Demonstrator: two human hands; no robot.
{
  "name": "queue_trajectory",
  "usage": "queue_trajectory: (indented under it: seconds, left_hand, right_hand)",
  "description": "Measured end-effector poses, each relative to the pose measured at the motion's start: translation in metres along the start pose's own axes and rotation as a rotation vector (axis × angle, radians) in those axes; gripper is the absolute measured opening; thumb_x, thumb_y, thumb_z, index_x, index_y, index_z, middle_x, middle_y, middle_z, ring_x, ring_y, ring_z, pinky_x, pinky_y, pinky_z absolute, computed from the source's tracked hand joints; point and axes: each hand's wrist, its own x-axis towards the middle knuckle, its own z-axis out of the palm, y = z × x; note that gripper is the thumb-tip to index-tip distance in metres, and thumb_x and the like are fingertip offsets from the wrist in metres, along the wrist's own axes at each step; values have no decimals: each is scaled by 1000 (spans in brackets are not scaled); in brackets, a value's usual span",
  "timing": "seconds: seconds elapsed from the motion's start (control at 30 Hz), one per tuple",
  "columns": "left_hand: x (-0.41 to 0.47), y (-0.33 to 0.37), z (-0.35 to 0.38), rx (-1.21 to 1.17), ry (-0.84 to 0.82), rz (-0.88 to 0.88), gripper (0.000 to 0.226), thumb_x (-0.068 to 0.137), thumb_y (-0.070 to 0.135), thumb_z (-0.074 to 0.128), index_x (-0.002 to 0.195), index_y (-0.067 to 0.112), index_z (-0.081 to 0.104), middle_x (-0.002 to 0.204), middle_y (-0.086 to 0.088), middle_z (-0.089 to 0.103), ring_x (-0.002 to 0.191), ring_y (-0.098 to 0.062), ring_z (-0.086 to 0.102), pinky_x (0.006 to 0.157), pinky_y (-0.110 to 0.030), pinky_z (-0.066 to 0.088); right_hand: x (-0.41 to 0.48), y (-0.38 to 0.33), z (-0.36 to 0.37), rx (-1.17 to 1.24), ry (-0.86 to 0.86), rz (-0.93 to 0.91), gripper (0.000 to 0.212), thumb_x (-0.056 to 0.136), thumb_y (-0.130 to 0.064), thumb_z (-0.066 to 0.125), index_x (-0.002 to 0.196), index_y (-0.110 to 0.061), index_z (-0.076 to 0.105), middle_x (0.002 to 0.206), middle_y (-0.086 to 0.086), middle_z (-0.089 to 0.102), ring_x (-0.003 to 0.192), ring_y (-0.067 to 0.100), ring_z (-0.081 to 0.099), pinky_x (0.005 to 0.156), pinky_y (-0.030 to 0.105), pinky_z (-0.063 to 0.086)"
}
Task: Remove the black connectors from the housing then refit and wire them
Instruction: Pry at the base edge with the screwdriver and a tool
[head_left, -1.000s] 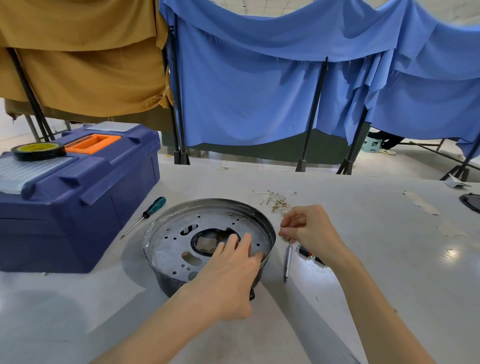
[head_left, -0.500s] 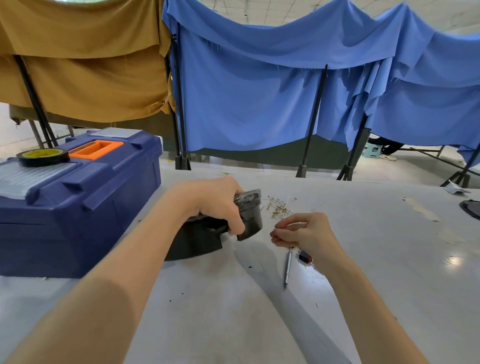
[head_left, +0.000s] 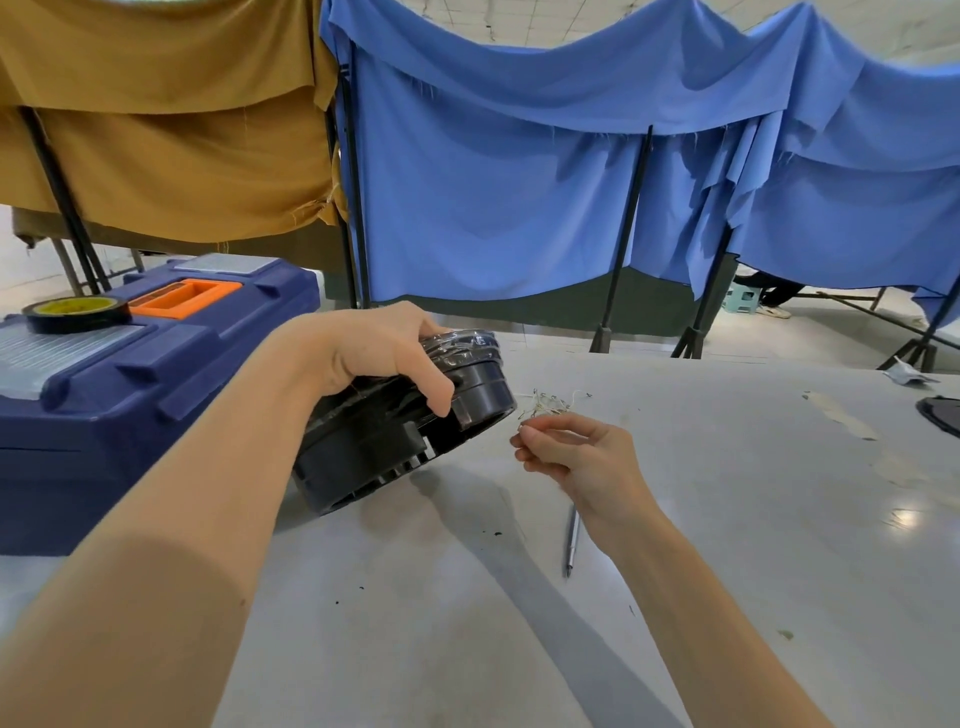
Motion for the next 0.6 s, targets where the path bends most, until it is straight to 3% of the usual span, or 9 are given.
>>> queue_trajectory:
  seconds: [0.1, 0.2, 0.33, 0.43, 0.5, 0.6]
  left_hand:
    - [-1, -2, -2, -4, 38, 23, 52, 50, 16, 82, 101, 8, 71, 88, -13, 73, 77, -27, 72, 62, -30, 58]
    - [-1, -1, -2, -42, 60, 47, 50, 56, 10, 84, 104, 12, 70, 88, -12, 74, 80, -29, 71, 63, -30, 57]
    - [1, -2, -4, -153, 75, 81, 87, 52, 4, 82, 125, 34, 45, 103, -16, 69, 90, -35, 69, 71, -38, 59]
    - [1, -2, -5, -168, 115, 76, 82, 60, -1, 83, 123, 34, 43, 107, -16, 66, 87, -32, 69, 67, -34, 60]
    - [1, -2, -6, -174, 122, 70, 82, 55, 4, 83, 121, 33, 45, 107, -15, 65, 84, -30, 69, 62, -32, 59]
    - [1, -3, -8, -193, 109, 65, 74, 60, -1, 83, 117, 29, 46, 94, -13, 70, 70, -25, 71, 55, -31, 57]
  right_hand:
    - [-2, -1, 3, 68, 27, -14, 10, 78, 8, 72, 77, -2, 75, 81, 22, 73, 69, 26, 70, 65, 24, 56]
    - [-2, -1, 5, 124, 46, 6, 9, 77, 11, 71, 82, 4, 72, 83, 23, 73, 72, 28, 71, 68, 25, 58]
    - [-2, -1, 7, 122, 77, 11, 11, 75, 12, 72, 83, 5, 71, 83, 24, 73, 74, 29, 71, 69, 27, 58]
    - [-2, -2, 10, 108, 106, -5, 9, 75, 9, 74, 80, 2, 72, 82, 22, 73, 71, 27, 70, 68, 27, 58]
    - [0, -3, 12, 83, 117, -25, 6, 76, 5, 75, 79, 0, 73, 80, 19, 73, 69, 25, 68, 67, 26, 57]
    - [1, -4, 17, 74, 121, -36, 6, 77, 3, 75, 82, 0, 73, 78, 16, 73, 69, 23, 67, 69, 27, 58]
